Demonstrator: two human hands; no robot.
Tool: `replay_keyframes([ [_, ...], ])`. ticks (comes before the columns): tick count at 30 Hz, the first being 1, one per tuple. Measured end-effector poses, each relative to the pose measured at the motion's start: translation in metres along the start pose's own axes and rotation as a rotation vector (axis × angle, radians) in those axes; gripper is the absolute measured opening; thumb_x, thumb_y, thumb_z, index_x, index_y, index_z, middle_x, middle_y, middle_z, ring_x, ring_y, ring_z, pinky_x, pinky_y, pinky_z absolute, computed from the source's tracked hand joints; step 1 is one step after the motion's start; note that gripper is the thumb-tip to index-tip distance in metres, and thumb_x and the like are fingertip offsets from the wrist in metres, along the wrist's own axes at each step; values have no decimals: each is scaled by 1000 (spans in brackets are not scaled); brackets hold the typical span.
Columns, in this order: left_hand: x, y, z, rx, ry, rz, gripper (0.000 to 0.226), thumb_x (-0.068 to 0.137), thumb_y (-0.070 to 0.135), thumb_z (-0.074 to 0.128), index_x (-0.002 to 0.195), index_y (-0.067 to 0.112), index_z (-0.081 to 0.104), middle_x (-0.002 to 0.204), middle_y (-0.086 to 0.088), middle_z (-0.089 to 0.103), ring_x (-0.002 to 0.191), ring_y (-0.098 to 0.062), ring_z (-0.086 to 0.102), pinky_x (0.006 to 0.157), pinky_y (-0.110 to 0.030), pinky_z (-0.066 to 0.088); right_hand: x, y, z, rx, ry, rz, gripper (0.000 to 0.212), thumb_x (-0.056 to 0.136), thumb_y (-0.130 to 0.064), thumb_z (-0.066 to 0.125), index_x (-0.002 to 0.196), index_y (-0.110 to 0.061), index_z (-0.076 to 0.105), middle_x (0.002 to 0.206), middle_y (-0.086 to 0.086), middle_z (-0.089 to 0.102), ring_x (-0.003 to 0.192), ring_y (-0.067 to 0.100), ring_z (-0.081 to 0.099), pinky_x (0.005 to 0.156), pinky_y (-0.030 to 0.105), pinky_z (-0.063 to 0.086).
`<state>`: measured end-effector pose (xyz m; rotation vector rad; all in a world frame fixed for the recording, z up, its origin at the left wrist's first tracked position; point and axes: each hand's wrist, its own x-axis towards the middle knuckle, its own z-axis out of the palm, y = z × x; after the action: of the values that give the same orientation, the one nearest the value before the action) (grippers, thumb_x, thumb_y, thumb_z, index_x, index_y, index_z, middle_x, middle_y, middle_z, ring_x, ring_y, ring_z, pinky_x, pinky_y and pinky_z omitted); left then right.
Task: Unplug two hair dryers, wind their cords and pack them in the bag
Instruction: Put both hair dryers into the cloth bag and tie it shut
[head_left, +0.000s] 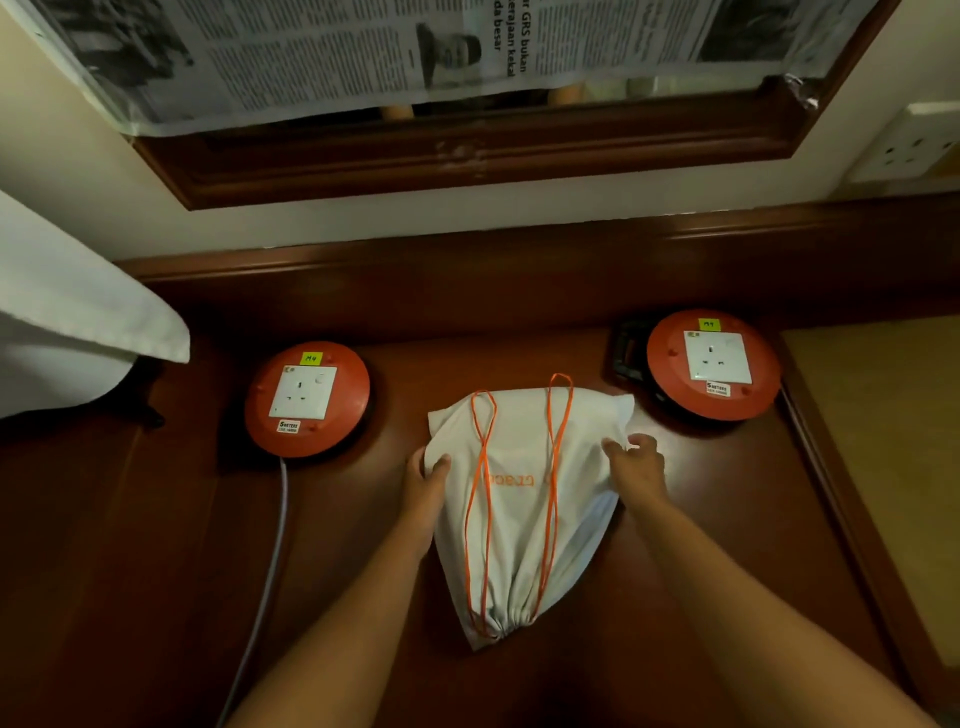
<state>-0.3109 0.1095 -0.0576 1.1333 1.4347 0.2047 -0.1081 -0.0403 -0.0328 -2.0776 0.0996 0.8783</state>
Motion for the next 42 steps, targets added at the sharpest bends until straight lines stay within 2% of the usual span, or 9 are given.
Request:
replay_keyframes([
  [5, 1, 5, -2, -65, -73, -59, 62, 92, 46, 55, 146, 35, 26, 147, -3, 38, 127, -28, 44, 104, -49, 41, -4, 17, 4, 31, -6, 104, 71, 86, -52, 58, 143, -24, 26, 145, 12, 31, 127, 37, 40, 102, 52, 43],
  [9, 1, 3, -5, -83, -64, -71, 53, 91, 44, 57, 138, 34, 34, 140, -4, 44, 118, -26, 48, 97, -44, 46, -5, 21, 3, 220, -163, 117, 68, 88, -45, 60, 143, -28, 25, 143, 6, 38, 128, 33, 41, 103, 54, 41],
  [14, -3, -4, -5, -71, -23, -52, 50, 91, 35, 58, 134, 26, 35, 129, -8, 49, 105, -24, 52, 80, -37, 48, -2, 19, 2, 241, -177, 63, 56, 90, -32, 61, 138, -24, 32, 135, 6, 43, 117, 28, 45, 95, 47, 46],
  [18, -6, -6, -4, -158, -36, -49, 61, 93, 38, 57, 144, 34, 24, 128, 0, 44, 105, -22, 50, 87, -40, 48, 0, 21, 6, 253, -159, 39, 49, 87, -32, 66, 127, -27, 37, 134, 5, 42, 115, 27, 45, 97, 48, 47],
  [21, -5, -7, -2, -172, -53, -49, 55, 93, 37, 57, 141, 37, 29, 137, -3, 45, 115, -26, 51, 97, -49, 49, 0, 25, 8, 223, -158, 2, 50, 87, -33, 67, 128, -29, 38, 138, 7, 43, 115, 27, 47, 95, 49, 48],
  [26, -4, -6, -3, -232, -39, -23, 47, 94, 30, 57, 137, 33, 37, 134, -4, 50, 115, -25, 54, 96, -50, 49, 4, 18, 12, 126, -129, -93, 59, 86, -38, 66, 137, -33, 37, 144, 4, 38, 123, 31, 46, 93, 48, 48],
  [31, 4, 14, -1, -326, -22, 44, 46, 95, 23, 56, 137, 29, 38, 130, -5, 53, 112, -25, 58, 96, -48, 50, 16, -10, 17, 109, -135, -185, 62, 83, -43, 68, 137, -35, 38, 144, 3, 37, 121, 30, 49, 87, 42, 49],
  [36, 23, 44, 0, -326, -51, 85, 43, 96, 25, 54, 136, 32, 38, 126, -2, 57, 108, -22, 60, 91, -46, 52, 38, -44, 25, 140, -135, -232, 60, 86, -30, 67, 139, -24, 39, 143, 3, 42, 123, 26, 48, 91, 37, 48],
  [42, 55, 71, 4, -230, -36, 109, 50, 97, 26, 52, 143, 29, 31, 132, -2, 51, 116, -24, 55, 93, -43, 51, 63, -68, 39, 116, -153, -184, 69, 78, -41, 71, 137, -31, 39, 142, 7, 39, 116, 30, 52, 95, 50, 50],
])
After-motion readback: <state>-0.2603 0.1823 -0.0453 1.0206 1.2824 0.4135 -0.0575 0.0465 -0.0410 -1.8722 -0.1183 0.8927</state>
